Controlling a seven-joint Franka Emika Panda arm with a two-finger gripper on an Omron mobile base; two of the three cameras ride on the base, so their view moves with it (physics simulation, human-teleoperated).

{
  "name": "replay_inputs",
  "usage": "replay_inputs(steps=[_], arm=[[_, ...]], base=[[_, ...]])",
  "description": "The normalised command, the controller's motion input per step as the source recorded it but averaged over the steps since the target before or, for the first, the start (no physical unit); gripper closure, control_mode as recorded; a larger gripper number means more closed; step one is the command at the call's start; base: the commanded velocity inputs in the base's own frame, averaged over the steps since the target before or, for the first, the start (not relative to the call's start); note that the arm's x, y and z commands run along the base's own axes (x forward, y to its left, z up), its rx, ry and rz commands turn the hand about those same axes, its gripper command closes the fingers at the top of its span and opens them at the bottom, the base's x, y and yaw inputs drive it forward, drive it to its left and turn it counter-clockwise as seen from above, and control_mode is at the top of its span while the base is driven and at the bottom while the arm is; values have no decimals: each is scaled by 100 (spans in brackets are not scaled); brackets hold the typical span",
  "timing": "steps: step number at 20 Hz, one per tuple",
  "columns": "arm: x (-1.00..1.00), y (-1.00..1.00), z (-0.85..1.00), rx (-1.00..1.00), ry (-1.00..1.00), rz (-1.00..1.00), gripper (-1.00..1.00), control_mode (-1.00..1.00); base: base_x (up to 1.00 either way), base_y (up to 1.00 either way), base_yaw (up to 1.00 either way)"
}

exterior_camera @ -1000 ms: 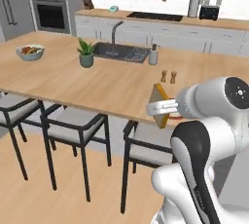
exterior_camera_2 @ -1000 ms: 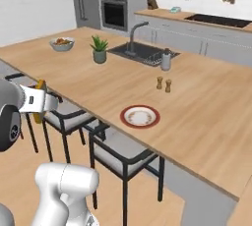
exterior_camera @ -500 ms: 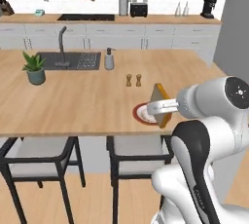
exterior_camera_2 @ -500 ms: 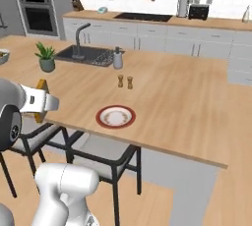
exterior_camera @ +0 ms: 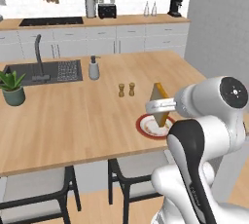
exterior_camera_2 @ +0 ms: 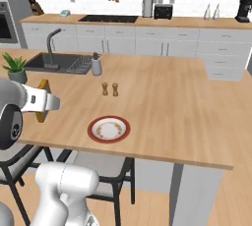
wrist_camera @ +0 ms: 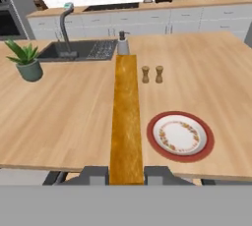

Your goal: Start the toaster. Once the lever pops up, take the bread to the plate on the dining counter.

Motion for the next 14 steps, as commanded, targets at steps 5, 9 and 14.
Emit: replay_inputs(steps=[5, 9, 14], arm=[[0, 0, 0, 0, 0, 0, 100, 100], [54, -11, -15, 5, 0, 0, 100, -100], [90, -32, -41, 5, 5, 1, 100, -100]], base=[[27, 7, -3], [0, 0, 0], [0, 0, 0]])
